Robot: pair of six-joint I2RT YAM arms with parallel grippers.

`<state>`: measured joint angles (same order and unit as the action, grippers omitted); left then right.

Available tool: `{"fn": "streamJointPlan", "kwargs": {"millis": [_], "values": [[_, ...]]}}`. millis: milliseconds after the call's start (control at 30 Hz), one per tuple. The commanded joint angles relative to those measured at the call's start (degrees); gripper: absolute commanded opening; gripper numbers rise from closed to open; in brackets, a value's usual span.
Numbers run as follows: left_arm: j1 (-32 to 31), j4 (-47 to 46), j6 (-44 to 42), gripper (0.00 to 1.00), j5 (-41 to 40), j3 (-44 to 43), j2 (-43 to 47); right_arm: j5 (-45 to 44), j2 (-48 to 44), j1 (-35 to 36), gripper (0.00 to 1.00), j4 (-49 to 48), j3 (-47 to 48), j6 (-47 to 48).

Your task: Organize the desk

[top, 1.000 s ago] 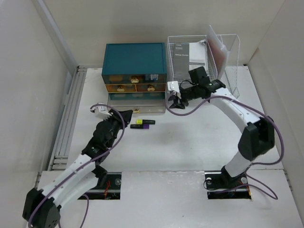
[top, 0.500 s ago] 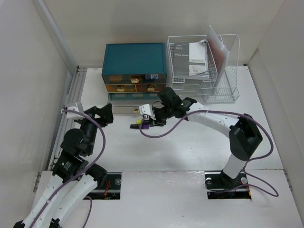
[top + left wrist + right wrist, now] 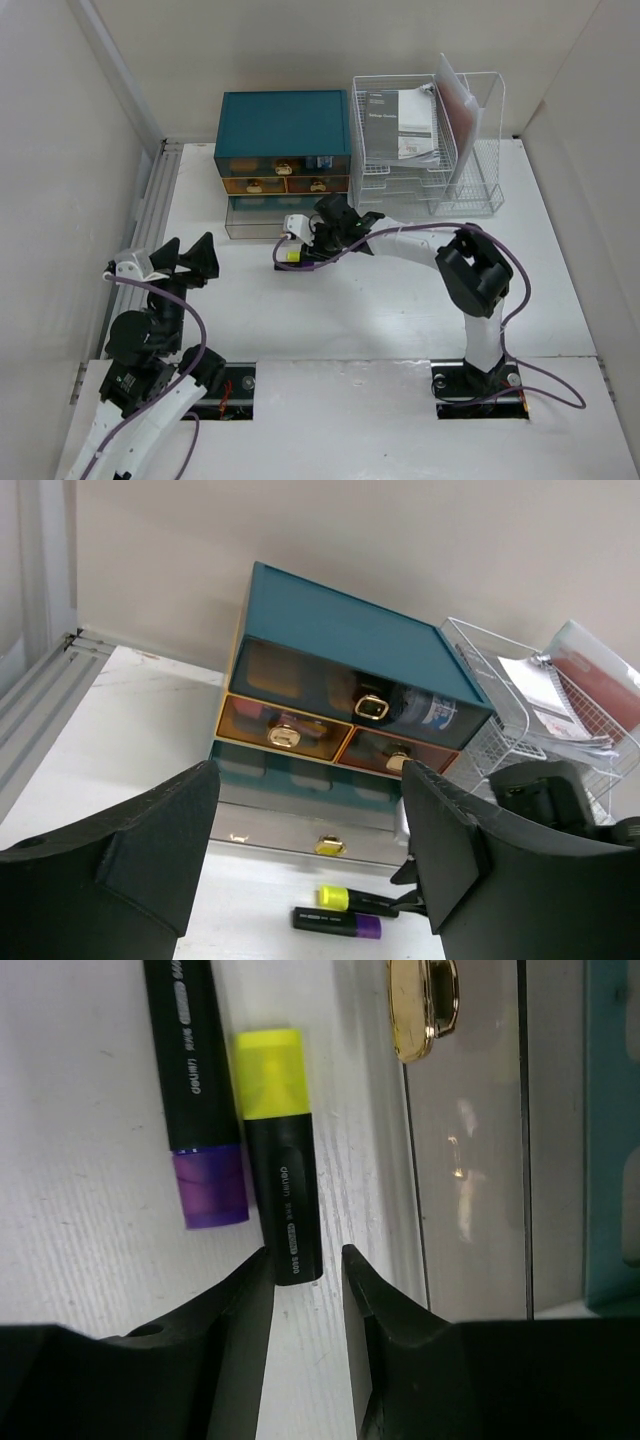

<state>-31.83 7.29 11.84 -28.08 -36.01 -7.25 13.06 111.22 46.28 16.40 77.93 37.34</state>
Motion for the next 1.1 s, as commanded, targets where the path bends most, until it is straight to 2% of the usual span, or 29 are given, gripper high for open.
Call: {"fn": "streamJointPlan", "kwargs": {"millis": [0,233,500,833,1067], "values": [[-0.33,-2.89,-1.73,0.71,0.83,0.85,0.74,-3.74,0.67,0.56,0.39,0.20,4.15,-1.66],[-0.33,-2.89,-1.73,0.72,1.36,0.85,1.26,-4.89,3.39,0.56,0.42,1.96,5.30,-1.13],[-0.33,-2.89,-1.73,0.72,1.36,0.85,1.27,1.34,3.92,0.56,0.45,5.66,5.83,1.24],[-0.33,-2.89,-1.73,0.72,0.83,0.85,1.27,1.27,5.76,0.56,0.46,6.80,5.83,2.30],[-0.33,-2.89,-1.73,0.72,0.83,0.85,1.27,2.32,8.92,0.56,0.50,9.52,9.34,2.30]]}}
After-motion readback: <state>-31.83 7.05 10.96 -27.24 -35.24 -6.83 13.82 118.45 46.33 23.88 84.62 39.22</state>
